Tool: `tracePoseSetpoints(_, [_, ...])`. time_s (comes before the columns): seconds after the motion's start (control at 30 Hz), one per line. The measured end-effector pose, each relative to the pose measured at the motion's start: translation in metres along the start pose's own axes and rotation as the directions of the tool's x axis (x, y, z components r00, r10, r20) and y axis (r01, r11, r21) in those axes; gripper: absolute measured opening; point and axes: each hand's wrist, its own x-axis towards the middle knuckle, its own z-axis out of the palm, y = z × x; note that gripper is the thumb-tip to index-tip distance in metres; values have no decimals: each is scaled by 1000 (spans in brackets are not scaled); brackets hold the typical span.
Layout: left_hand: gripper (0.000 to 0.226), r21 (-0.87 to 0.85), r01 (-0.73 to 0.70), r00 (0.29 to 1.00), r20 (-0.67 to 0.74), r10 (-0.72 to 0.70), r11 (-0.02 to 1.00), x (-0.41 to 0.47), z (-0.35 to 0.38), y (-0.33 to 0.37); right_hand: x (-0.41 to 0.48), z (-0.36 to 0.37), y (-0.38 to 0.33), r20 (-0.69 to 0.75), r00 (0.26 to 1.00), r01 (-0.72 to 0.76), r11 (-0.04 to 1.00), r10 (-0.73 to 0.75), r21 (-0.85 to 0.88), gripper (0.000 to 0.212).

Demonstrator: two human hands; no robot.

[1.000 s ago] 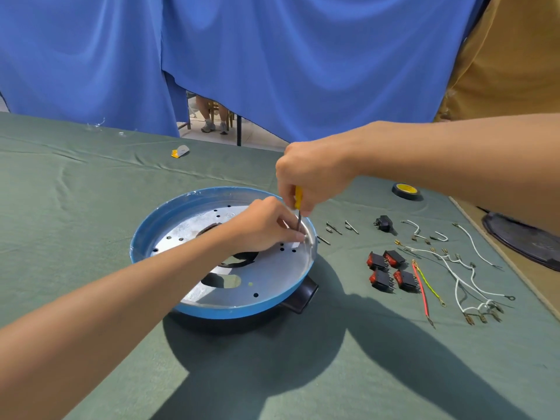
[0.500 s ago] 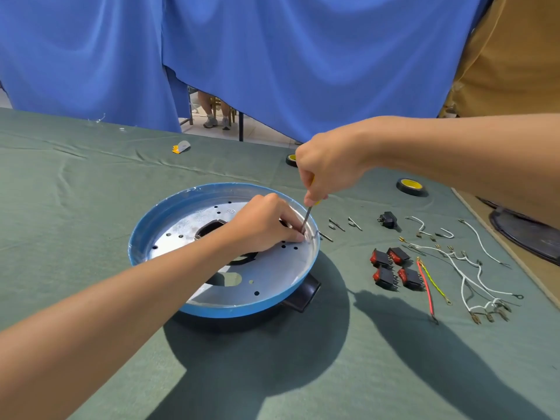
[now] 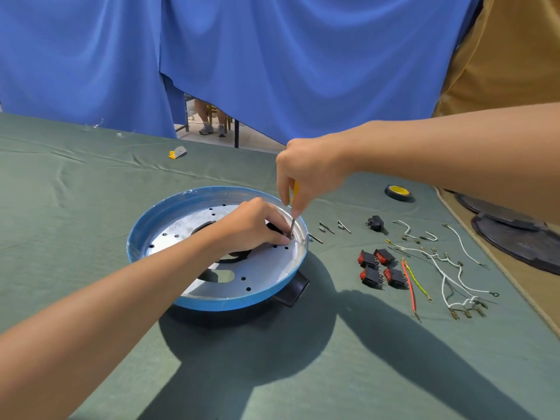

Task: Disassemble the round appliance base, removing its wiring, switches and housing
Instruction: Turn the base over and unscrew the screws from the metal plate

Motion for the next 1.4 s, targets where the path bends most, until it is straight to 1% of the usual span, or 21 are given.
tracePoseSetpoints(0.07, [15,6,-3,1000,3,3,1000,1,0,0,3,5,5,-24,987,-150,969,158,197,45])
tracePoseSetpoints(0.13, [17,4,-7,1000,6,7,1000,2,0,0,5,9,8,36,952,-298,890,305,345,45])
tracePoseSetpoints(0.2, [17,-4,-6,1000,-2,6,1000,1,0,1,7,6,10,202,897,-443,805,394,394,37])
tracePoseSetpoints(0.27, [16,-13,-4,1000,-8,4,1000,1,0,1,7,2,11,347,843,-522,782,411,341,35])
tracePoseSetpoints(0.3, [16,-17,-4,1000,-6,4,1000,1,0,1,7,1,11,372,834,-524,798,408,299,35])
tracePoseSetpoints(0.37, [16,-26,-3,1000,-3,3,1000,2,1,1,6,1,8,327,862,-465,861,388,206,34])
tracePoseSetpoints(0.43, [16,-34,-3,1000,-3,3,999,2,0,0,4,1,6,214,919,-356,929,330,96,33])
tracePoseSetpoints(0.53, [16,-57,-8,1000,-2,8,998,3,0,0,-3,3,7,11,986,-168,986,168,-4,36])
tracePoseSetpoints(0.63, [15,-65,-4,1000,-5,4,998,4,0,-2,-8,4,9,-90,994,-62,996,67,57,9])
tracePoseSetpoints(0.77, [12,-44,-26,1000,8,26,999,4,1,-3,-6,7,10,-88,991,-72,956,101,285,15])
tracePoseSetpoints(0.83, [12,-34,-20,1000,3,20,999,4,1,-3,-3,10,9,-54,985,-134,917,166,376,38])
tracePoseSetpoints(0.87, [13,-37,-24,1000,0,24,999,4,1,-4,-2,11,9,-29,976,-189,907,215,376,52])
tracePoseSetpoints(0.9, [13,-43,-28,1000,-5,28,999,4,2,-4,-1,10,9,3,962,-255,899,272,356,60])
tracePoseSetpoints(0.93, [14,-50,-28,1000,-13,28,998,4,2,-4,0,9,10,41,949,-308,893,312,329,59])
tracePoseSetpoints(1.0, [14,-49,-25,1000,-18,24,999,4,2,-4,0,6,9,89,940,-341,895,329,288,44])
tracePoseSetpoints(1.1, [14,-53,-28,1000,-13,28,998,4,1,-3,-5,-2,7,50,964,-265,939,261,219,20])
tracePoseSetpoints(1.17, [13,-57,-28,1000,-13,28,998,3,1,-2,-7,-5,5,46,979,-205,947,199,247,4])
tracePoseSetpoints(1.23, [12,-53,-18,1000,-19,17,998,3,1,-1,-5,-3,5,83,982,-190,936,172,295,13])
tracePoseSetpoints(1.3, [12,-54,-3,1000,-21,2,999,2,1,0,-3,0,6,113,972,-230,922,205,311,11])
tracePoseSetpoints(1.37, [10,-46,8,1000,-19,-9,999,2,1,-1,-1,1,7,164,950,-302,913,265,274,44])
tracePoseSetpoints(1.4, [9,-44,11,1000,-21,-12,999,2,1,-1,-1,1,7,167,940,-330,912,296,244,52])
